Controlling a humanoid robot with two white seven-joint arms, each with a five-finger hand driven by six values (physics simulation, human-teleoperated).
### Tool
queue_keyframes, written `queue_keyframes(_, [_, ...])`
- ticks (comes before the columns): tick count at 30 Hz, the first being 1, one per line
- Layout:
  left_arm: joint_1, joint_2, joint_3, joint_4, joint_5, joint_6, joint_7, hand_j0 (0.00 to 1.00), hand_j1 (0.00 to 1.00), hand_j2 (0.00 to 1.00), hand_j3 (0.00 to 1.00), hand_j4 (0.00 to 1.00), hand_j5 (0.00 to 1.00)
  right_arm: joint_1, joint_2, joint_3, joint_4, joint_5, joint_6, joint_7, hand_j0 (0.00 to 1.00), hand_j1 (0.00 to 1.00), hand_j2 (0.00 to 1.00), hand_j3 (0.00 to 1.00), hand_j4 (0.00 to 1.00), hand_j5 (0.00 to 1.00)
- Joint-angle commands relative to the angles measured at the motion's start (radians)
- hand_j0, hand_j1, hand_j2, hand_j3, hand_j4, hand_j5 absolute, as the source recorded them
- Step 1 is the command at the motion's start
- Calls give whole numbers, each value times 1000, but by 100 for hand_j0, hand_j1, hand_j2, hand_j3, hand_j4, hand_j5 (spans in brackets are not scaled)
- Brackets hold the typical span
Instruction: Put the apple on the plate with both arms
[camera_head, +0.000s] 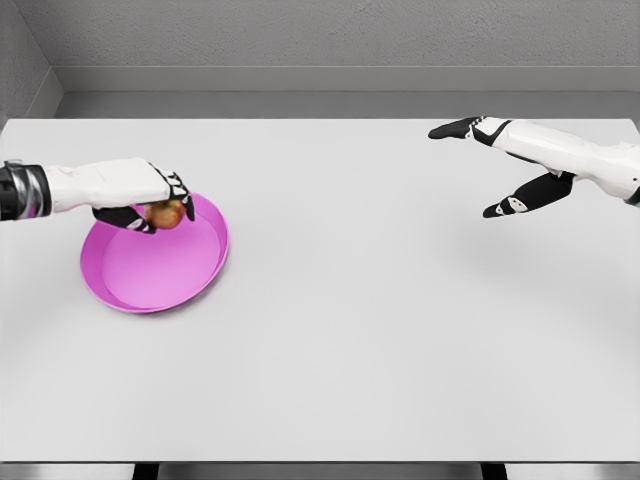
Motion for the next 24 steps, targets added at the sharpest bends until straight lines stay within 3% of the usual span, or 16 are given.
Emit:
queue_keyframes(1, [0,-6,1,24,14,3,1,86,86,86,86,86,86,0,-1,0,0,-8,3,0,100,100,100,100,100,100])
queue_keyframes(2, [0,-6,1,24,17,3,1,97,97,97,97,97,97,0,-1,0,0,-8,3,0,100,100,100,100,100,100])
queue_keyframes(3, [0,-7,1,24,20,3,1,100,100,100,100,100,100,0,-1,0,0,-8,3,0,100,100,100,100,100,100])
queue_keyframes(10, [-2,-9,1,22,68,3,1,100,100,100,100,100,100,0,-1,0,-2,-8,3,0,100,100,100,100,100,100])
queue_keyframes(14, [-17,-108,-1,2,148,3,1,100,100,100,100,100,100,-3,-1,0,-16,-8,3,0,100,100,100,100,100,100])
queue_keyframes(19, [-15,-297,-42,-56,143,3,-6,100,100,100,100,100,100,-5,-1,0,-26,-8,3,0,100,100,100,100,100,100])
queue_keyframes(24, [-15,-317,-58,-52,140,3,-8,100,100,100,100,100,100,-6,-1,0,-26,-8,3,0,100,100,100,100,100,100])
